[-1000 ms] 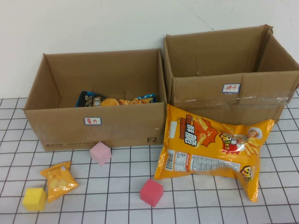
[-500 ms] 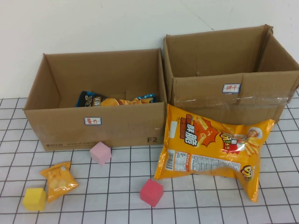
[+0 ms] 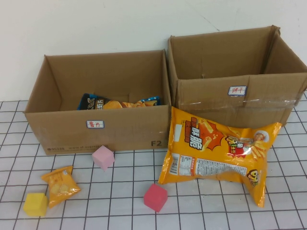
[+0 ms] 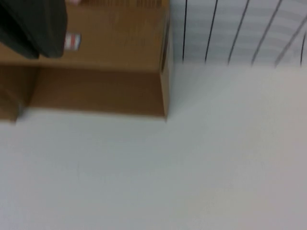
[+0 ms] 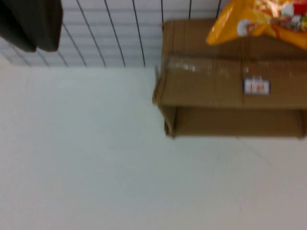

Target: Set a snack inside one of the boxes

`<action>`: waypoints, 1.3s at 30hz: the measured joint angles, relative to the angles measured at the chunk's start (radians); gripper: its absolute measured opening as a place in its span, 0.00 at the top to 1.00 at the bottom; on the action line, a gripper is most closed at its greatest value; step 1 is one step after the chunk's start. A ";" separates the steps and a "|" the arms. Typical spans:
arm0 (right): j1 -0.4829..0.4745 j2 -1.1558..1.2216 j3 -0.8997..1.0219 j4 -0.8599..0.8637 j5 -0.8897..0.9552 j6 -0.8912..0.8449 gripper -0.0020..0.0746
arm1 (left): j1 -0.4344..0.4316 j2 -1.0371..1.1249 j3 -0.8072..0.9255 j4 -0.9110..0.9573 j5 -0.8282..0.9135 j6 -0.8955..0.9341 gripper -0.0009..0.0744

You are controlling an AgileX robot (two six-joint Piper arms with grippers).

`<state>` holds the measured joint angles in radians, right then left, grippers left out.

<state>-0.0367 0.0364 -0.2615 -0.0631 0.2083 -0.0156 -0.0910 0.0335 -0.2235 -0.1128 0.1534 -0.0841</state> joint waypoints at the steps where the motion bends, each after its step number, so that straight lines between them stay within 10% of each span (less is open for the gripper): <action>1: 0.000 0.035 -0.038 0.002 0.067 -0.007 0.97 | 0.000 0.029 -0.043 0.002 0.067 0.000 0.99; 7: 0.000 0.317 -0.165 0.186 0.317 -0.203 0.97 | 0.000 0.228 -0.178 0.008 0.314 0.000 0.99; 16: 0.000 0.772 -0.179 0.898 0.274 -0.792 0.96 | 0.000 0.396 -0.180 0.015 0.364 0.000 0.99; 26: -0.002 1.221 -0.267 1.691 0.158 -1.435 0.14 | 0.000 0.400 -0.180 0.050 0.365 0.010 0.99; 39: -0.002 1.633 -0.484 1.771 0.398 -1.458 0.07 | 0.000 0.400 -0.166 0.059 0.349 0.013 0.99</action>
<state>-0.0390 1.6694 -0.7453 1.7074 0.6066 -1.4740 -0.0910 0.4333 -0.3896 -0.0537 0.5019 -0.0716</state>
